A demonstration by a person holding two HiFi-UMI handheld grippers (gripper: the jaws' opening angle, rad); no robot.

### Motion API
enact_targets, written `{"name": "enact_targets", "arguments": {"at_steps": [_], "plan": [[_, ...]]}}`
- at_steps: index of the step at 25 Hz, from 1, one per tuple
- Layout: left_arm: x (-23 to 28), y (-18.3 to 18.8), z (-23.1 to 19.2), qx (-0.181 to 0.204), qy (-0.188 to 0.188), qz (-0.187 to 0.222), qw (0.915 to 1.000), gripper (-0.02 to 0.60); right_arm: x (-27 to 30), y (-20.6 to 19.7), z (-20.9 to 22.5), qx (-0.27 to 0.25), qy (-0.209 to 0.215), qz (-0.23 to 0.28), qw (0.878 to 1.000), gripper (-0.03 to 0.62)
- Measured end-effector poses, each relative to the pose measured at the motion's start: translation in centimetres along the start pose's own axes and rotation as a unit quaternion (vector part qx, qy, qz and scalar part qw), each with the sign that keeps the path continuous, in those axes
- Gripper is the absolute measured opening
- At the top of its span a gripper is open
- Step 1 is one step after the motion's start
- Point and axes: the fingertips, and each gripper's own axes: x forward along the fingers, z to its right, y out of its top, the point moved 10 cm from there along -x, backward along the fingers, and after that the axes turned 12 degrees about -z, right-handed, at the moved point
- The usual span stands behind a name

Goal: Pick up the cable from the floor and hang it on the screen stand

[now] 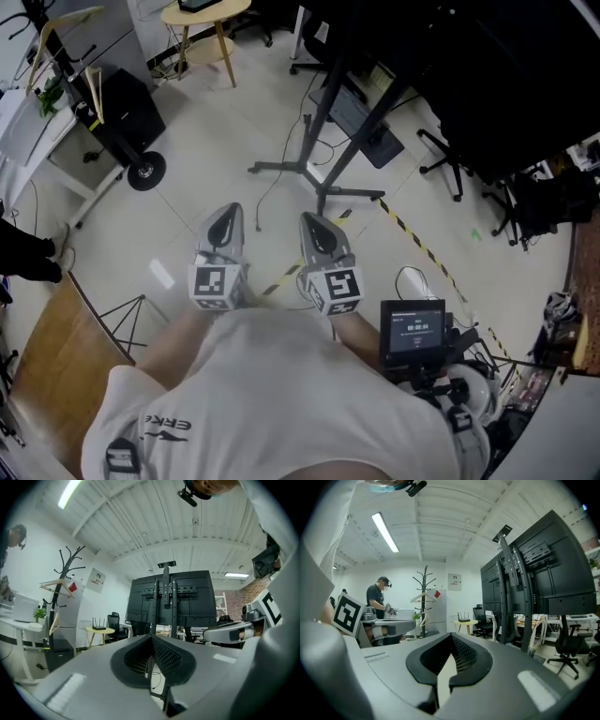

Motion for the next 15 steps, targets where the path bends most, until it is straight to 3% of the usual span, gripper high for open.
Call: {"name": "enact_targets", "arguments": {"at_steps": [8, 15], "plan": [[6.4, 2.6, -9.9, 0.003, -0.032, -0.003, 0.9995, 0.002, 10.0, 4.9, -1.4, 0.0, -0.037, -0.004, 0.999, 0.011], [10.5, 3.3, -12.8, -0.002, -0.037, -0.01, 0.9993, 0.002, 13.9, 6.0, 0.4, 0.009, -0.058, -0.016, 0.998, 0.011]]}}
